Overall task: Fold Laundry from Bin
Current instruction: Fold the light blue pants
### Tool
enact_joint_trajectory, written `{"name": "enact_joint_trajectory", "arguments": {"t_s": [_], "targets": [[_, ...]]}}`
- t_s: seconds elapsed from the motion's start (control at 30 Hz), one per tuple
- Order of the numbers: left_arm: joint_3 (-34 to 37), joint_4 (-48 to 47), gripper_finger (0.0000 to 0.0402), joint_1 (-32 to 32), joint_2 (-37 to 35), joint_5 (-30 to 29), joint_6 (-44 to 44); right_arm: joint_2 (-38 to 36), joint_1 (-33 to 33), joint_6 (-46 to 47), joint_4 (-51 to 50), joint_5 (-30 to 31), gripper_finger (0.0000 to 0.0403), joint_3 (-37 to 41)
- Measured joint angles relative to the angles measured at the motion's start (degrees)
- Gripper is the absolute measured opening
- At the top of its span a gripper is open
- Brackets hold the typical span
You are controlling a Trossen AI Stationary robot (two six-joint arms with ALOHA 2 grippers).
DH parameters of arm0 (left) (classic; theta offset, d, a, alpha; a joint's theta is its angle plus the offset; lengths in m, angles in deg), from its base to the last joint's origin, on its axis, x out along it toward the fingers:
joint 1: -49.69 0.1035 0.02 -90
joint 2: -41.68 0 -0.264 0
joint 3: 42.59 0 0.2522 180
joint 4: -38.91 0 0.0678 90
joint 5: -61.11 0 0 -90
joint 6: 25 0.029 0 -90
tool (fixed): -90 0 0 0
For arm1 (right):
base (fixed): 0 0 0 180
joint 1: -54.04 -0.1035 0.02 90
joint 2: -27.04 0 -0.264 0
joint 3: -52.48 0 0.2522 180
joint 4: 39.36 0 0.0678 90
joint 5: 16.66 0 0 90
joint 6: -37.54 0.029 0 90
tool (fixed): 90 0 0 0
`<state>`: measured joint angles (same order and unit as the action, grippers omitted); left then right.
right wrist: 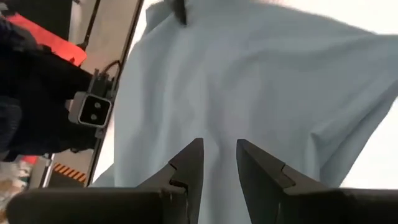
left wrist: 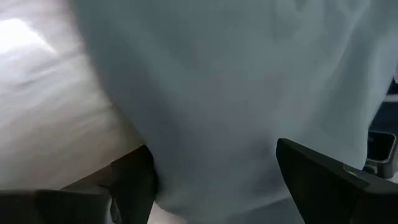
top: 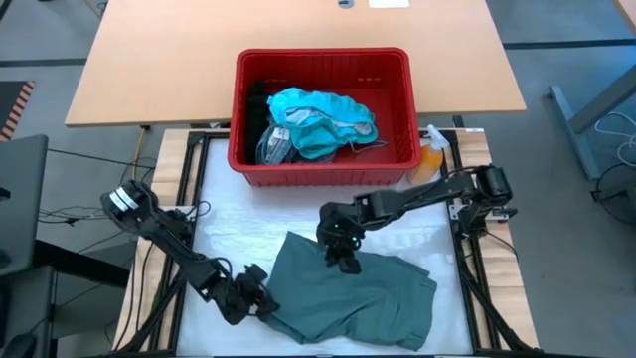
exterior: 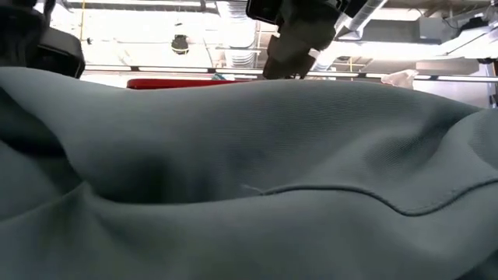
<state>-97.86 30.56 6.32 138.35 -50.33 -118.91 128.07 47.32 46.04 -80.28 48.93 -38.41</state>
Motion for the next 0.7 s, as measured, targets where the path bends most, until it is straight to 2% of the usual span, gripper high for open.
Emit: {"name": "enact_joint_trajectory", "arguments": {"t_s": [0.27,0.37,0.43,0.53,0.63,0.7], "targets": [[-1.3,0.4,0.0304,1.4,2.8,5.2,2.3,0.0,0.6,0.0,0.0,0.0,0.0124,0.0],[-1.3,0.7,0.0279,1.8,3.4,7.1,2.6,0.0,0.9,-1.7,0.2,0.1,0.0124,0.0],[-1.2,0.7,0.0241,2.3,3.5,8.3,3.0,0.2,1.0,-5.8,2.3,0.9,0.0124,0.0],[-1.1,0.8,0.015,2.8,3.7,9.9,3.8,1.0,1.8,-9.8,7.2,3.3,0.0124,0.0],[-1.1,0.0,0.004,3.0,3.8,9.9,3.5,4.0,4.3,-6.9,10.6,1.9,0.0124,-1.2],[-1.1,-0.1,0.0017,2.9,3.9,9.0,2.7,7.7,6.1,-2.0,9.9,1.7,0.0124,-2.7]]}}
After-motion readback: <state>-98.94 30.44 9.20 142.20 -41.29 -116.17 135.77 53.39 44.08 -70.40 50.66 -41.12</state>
